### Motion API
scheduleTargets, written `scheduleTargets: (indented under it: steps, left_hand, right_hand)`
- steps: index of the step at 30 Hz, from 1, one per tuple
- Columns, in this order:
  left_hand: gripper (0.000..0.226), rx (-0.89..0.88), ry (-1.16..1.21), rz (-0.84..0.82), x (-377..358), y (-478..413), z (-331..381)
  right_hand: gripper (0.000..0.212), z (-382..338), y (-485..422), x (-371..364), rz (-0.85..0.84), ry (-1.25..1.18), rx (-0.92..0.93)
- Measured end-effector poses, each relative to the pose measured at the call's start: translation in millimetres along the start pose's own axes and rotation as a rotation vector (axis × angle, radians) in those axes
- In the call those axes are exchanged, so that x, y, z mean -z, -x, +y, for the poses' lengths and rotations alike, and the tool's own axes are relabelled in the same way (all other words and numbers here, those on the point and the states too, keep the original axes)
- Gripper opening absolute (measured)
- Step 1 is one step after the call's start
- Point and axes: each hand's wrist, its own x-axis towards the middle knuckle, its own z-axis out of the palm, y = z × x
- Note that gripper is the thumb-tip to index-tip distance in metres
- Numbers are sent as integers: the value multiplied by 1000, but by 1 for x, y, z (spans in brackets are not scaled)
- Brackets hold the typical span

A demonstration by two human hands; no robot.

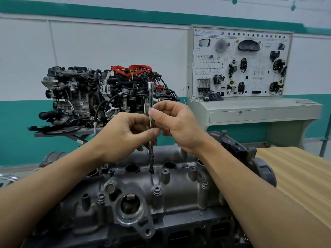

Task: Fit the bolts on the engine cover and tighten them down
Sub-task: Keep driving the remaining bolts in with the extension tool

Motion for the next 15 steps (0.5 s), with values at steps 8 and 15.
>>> scheduleTargets:
  steps: [8, 15]
  left_hand:
    - [13, 10, 68, -22, 5, -2, 2]
    - [22, 17, 47, -31, 5, 0, 2]
  right_hand:
    - [16, 0, -1, 2, -36, -18, -45]
    - [12, 0, 0, 0, -7, 11, 2]
